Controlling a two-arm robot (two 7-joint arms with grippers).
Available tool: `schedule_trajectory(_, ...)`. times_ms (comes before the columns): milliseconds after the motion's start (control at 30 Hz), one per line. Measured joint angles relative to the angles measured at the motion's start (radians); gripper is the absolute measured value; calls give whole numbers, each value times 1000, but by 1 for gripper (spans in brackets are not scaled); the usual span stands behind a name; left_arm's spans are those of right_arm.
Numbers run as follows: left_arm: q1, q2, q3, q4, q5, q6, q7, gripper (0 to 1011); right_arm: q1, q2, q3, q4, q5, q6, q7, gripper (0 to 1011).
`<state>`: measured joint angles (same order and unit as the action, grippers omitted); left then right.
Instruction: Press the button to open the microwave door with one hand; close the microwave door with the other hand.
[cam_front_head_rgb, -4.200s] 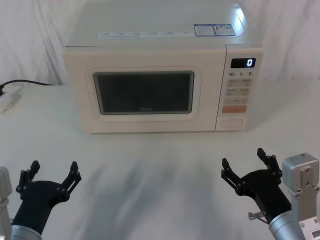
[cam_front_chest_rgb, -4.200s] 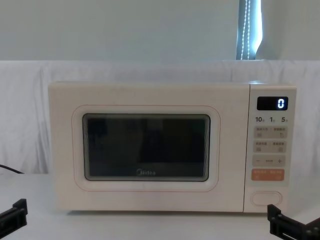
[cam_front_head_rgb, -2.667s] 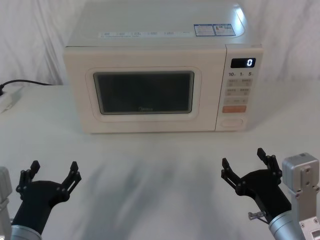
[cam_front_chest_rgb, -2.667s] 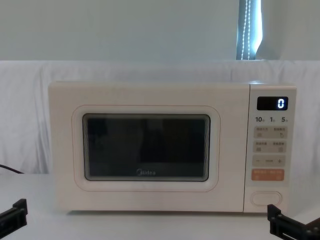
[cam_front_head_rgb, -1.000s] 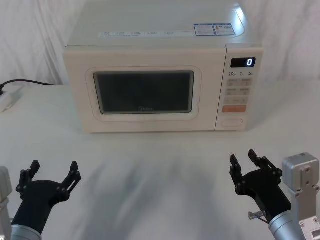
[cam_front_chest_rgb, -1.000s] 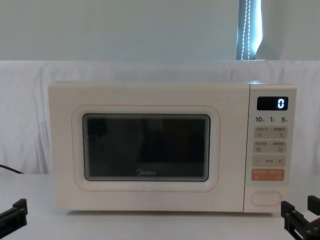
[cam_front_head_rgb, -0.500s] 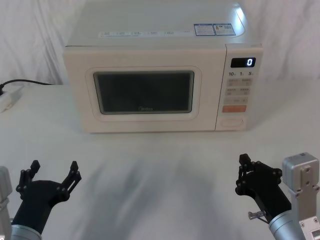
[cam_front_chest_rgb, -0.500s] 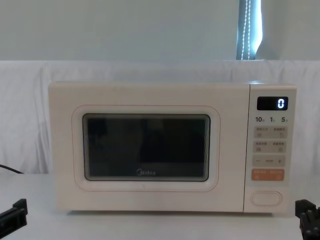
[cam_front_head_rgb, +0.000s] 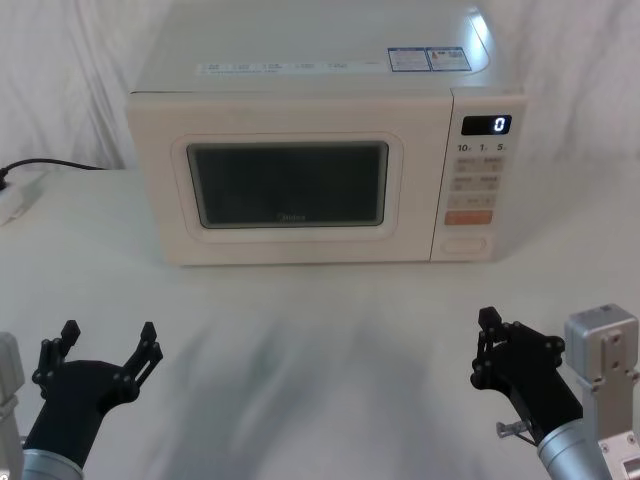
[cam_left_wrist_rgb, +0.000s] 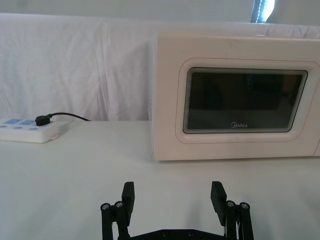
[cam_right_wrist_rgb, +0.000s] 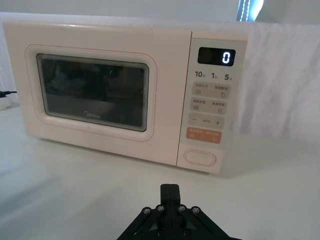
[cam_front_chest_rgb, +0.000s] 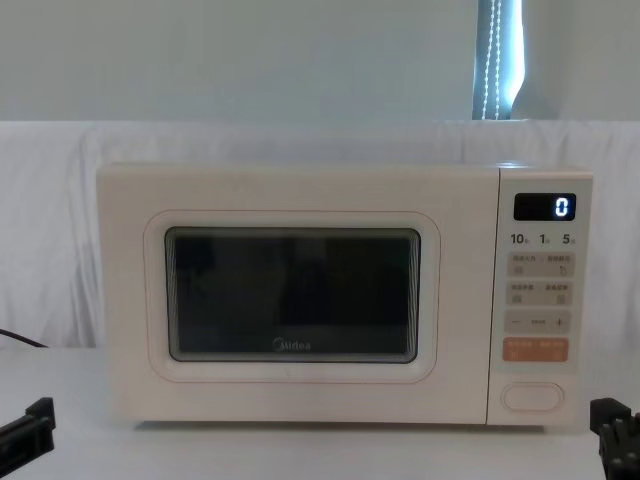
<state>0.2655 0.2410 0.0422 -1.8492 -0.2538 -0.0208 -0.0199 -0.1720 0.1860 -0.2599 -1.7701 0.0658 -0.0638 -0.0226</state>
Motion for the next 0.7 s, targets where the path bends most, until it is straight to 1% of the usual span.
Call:
schedule_trajectory(400,0,0,0,0,0,0,0,1001,27,-38,43,43,14,-12,42,0)
schedule_trajectory(500,0,0,0,0,0,0,0,1001,44,-48,58,67,20,-21,58,0)
schedule_trajectory(700,0,0,0,0,0,0,0,1001,76,-65,74,112,22,-36,81,0)
